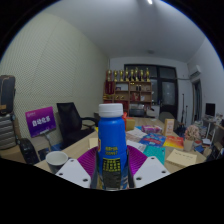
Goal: Pour water
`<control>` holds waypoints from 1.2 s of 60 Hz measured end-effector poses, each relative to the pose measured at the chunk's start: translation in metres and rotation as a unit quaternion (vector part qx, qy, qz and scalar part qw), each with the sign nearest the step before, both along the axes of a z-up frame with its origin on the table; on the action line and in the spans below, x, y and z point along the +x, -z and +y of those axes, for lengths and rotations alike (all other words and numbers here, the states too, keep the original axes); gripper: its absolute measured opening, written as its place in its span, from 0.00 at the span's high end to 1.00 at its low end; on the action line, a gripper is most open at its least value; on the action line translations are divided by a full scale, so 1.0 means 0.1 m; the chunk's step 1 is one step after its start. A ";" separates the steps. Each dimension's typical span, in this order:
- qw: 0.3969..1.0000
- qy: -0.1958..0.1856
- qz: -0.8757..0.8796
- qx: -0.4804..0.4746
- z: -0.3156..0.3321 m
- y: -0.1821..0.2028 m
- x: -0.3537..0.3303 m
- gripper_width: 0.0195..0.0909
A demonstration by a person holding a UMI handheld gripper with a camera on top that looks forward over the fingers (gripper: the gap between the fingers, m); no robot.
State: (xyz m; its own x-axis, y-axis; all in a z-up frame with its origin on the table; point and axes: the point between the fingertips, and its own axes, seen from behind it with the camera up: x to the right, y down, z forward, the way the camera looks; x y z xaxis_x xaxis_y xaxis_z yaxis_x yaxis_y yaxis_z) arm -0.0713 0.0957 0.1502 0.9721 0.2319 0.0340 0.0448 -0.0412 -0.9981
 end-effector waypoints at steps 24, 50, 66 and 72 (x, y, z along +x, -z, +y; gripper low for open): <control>1.000 0.009 0.022 -0.017 0.06 0.53 0.23 0.67; 0.998 0.010 -0.021 -0.060 -0.71 0.40 0.39 0.10; 0.998 0.009 -0.061 0.013 -2.43 -0.39 0.43 0.10; 0.996 0.003 -0.076 0.044 -3.11 -0.59 0.32 0.10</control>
State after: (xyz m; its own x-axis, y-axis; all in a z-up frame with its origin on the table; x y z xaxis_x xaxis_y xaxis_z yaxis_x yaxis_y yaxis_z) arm -0.0390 -0.2152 0.2090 0.9559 0.2152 0.2000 0.1948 0.0453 -0.9798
